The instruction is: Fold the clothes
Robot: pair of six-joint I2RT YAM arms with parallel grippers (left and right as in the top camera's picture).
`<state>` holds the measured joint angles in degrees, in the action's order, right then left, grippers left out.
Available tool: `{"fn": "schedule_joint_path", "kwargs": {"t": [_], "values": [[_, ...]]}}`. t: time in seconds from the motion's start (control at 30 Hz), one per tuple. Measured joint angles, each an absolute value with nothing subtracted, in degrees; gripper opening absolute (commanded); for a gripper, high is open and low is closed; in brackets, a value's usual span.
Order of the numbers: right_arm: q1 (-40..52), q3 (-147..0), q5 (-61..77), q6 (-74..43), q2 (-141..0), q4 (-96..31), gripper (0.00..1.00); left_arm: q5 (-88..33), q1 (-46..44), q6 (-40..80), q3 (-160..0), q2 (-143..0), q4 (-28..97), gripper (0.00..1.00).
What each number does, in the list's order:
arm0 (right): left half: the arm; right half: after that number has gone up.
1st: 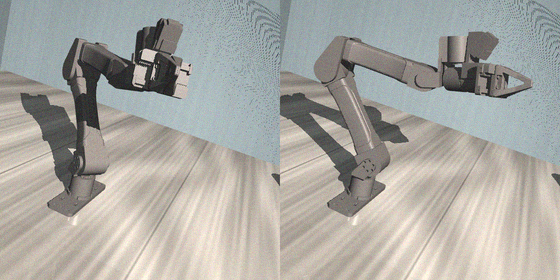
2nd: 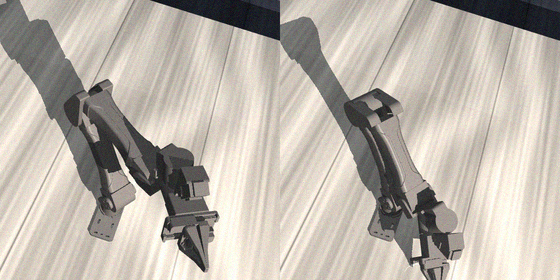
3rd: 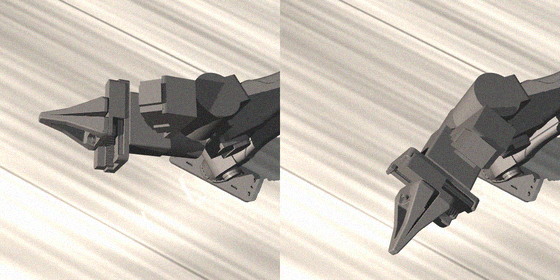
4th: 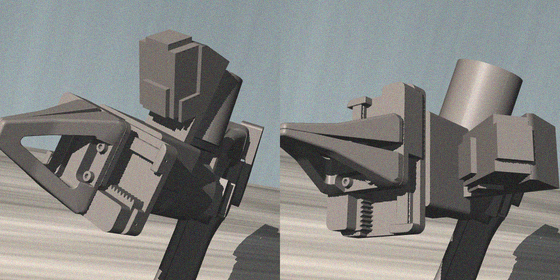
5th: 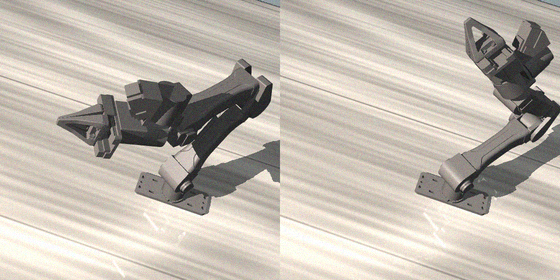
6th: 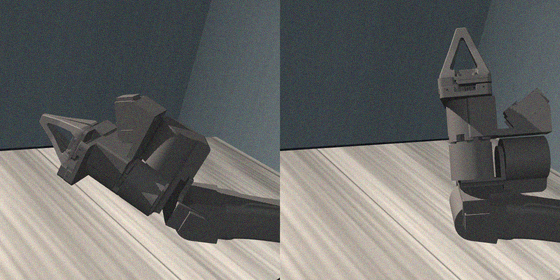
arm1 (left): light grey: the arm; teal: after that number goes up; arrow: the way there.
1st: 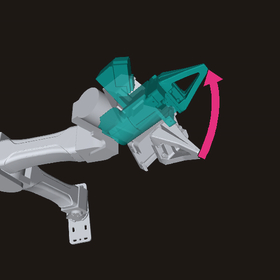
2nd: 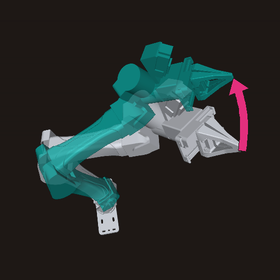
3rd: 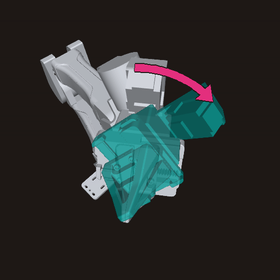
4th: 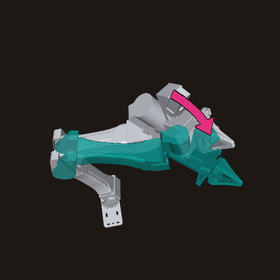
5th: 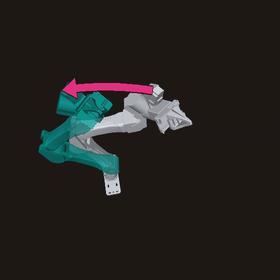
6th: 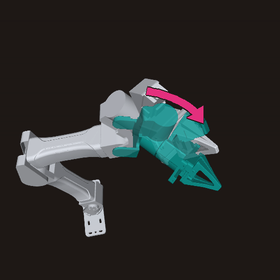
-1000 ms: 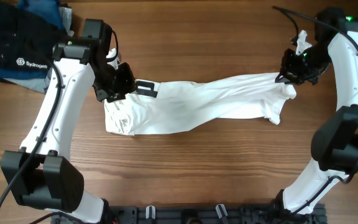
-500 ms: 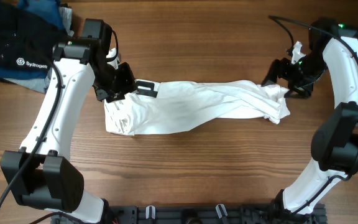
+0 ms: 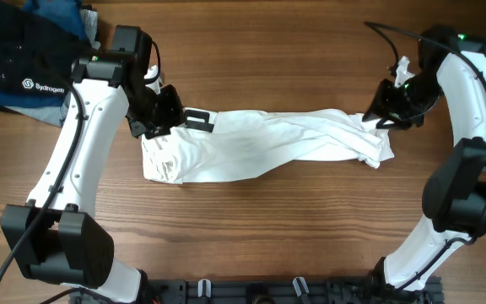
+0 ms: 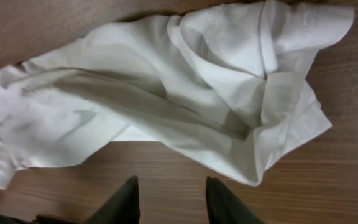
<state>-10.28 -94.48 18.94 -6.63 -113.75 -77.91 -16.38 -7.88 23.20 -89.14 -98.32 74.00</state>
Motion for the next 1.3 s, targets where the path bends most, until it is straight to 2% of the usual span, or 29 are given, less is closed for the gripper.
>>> {"fn": "schedule_joint_path", "kwargs": {"t": [0.1, 0.13, 0.17, 0.27, 0.33, 0.5, 0.53, 0.83, 0.87, 0.9, 0.93, 1.1, 1.13, 1.2, 1.23, 1.3], "values": [[-10.3, -90.4, 19.1, -7.0, -113.8, -76.2, 0.77, -16.4, -7.9, 23.2, -89.1, -98.3, 74.0, 0.42], [-10.3, -88.8, 19.1, -7.0, -113.8, -75.5, 0.94, -16.4, -7.9, 23.2, -89.1, -98.3, 74.0, 0.42], [-10.3, -87.7, 19.1, -7.0, -113.8, -75.0, 0.98, -16.4, -7.9, 23.2, -89.1, -98.3, 74.0, 0.42], [-10.3, -85.5, 19.1, -7.4, -113.8, -74.5, 0.86, -16.4, -7.9, 23.2, -89.1, -98.3, 74.1, 0.45], [-10.3, -84.8, 19.1, -7.4, -113.8, -74.3, 0.83, -16.4, -7.9, 23.2, -89.1, -98.3, 74.1, 0.47], [-10.3, -84.8, 19.1, -7.6, -113.8, -73.1, 0.13, -16.4, -7.9, 23.2, -89.1, -98.3, 74.1, 0.45], [-10.3, -84.8, 19.1, -7.5, -113.8, -72.9, 0.04, -16.4, -7.9, 23.2, -89.1, -98.3, 74.2, 0.45], [-10.3, -84.8, 19.4, -7.7, -113.8, -71.3, 0.04, -16.4, -7.9, 23.2, -89.1, -98.3, 74.2, 0.45], [-10.3, -84.8, 19.4, -7.7, -113.8, -71.2, 0.06, -16.4, -7.9, 23.2, -89.1, -98.3, 74.2, 0.45], [-10.3, -84.8, 19.5, -7.7, -113.8, -71.2, 0.70, -16.4, -7.9, 23.2, -89.1, -98.3, 74.2, 0.45], [-10.3, -84.8, 19.5, -7.7, -113.8, -71.2, 1.00, -16.4, -7.9, 23.2, -89.1, -98.3, 74.2, 0.45], [-10.3, -84.8, 19.5, -7.7, -113.8, -71.5, 1.00, -16.4, -7.9, 23.2, -89.1, -98.3, 74.2, 0.46], [-10.3, -84.8, 19.5, -7.6, -113.8, -70.4, 0.89, -16.4, -7.9, 23.2, -89.1, -98.3, 74.2, 0.47], [-10.3, -84.8, 19.5, -7.9, -113.8, -69.0, 0.52, -16.4, -7.9, 23.2, -89.1, -98.3, 74.2, 0.47], [-10.3, -84.8, 19.5, -7.6, -113.8, -68.4, 0.46, -16.4, -7.9, 23.2, -89.1, -98.3, 74.2, 0.46], [-10.3, -84.8, 19.5, -7.7, -113.8, -67.6, 0.24, -16.4, -7.9, 23.2, -89.1, -98.3, 74.5, 0.46]]}}
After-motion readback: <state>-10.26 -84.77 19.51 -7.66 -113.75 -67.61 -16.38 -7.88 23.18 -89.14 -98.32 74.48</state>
